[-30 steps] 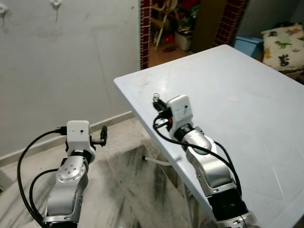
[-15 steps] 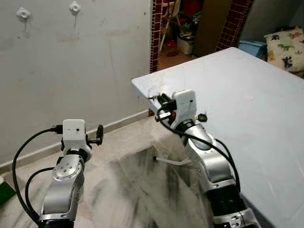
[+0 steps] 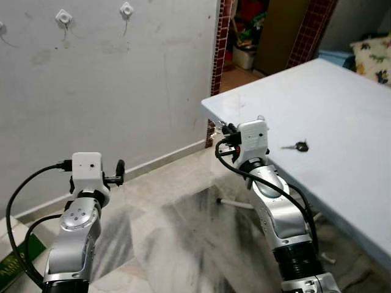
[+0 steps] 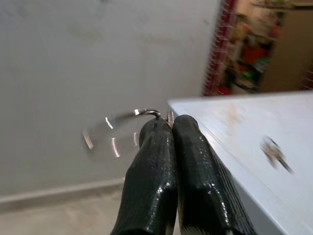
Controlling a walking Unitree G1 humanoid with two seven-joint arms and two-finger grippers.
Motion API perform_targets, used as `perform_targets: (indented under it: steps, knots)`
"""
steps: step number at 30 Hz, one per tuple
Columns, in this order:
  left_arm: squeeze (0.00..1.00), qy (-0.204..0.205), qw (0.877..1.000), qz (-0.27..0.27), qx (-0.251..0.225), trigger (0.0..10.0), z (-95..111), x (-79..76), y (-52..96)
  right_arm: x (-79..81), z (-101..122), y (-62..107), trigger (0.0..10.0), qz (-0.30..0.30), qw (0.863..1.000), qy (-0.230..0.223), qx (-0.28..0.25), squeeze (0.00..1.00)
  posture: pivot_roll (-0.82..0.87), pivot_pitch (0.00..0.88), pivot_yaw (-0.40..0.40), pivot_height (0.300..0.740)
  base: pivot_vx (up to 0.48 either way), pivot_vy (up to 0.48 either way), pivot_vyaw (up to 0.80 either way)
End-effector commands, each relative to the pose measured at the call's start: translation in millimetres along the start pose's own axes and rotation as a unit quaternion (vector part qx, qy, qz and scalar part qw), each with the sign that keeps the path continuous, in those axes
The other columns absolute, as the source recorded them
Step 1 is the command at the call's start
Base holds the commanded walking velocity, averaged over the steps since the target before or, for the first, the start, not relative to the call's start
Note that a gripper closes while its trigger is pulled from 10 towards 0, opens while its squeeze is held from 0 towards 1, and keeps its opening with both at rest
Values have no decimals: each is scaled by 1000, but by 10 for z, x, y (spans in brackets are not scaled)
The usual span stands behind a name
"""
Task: Hang keys on a hook
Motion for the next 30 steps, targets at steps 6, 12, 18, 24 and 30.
perform_targets:
  steps: [6,12,18,24,30]
  knots:
    - [0,19,999,14,-25,10000,40,237,-15,-73,48,-1,10000,-2,1000,25,-12,0,83,0,-11,740,0,0,0]
    - [0,51,998,24,-40,10000,86,290,-39,-77,24,-3,10000,5,1000,22,8,0,86,0,-10,740,0,0,0]
    - [0,69,997,1,-43,10000,63,228,-1,5,3,-2,10000,23,999,25,-3,0,90,0,-9,740,47,0,0]
    - [0,81,996,-7,-42,10000,38,166,23,5,10,-2,10000,20,1000,8,-10,0,91,0,-8,740,394,0,0]
    - [0,86,995,-10,-43,10000,43,142,30,12,-20,-2,10000,29,1000,10,6,0,90,0,-11,740,466,0,0]
Point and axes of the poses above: a point about 5 cm out from each wrist's last joint towards the gripper, its own y axis pointing back from the gripper into the wrist, its own z axis along the axis of the wrist's last joint, x = y × z, the point moved 1 cm from there along -y, pointing out of the wrist towards the gripper, and after that the axes turned 10 degrees about -y, right-handed, at the moved point
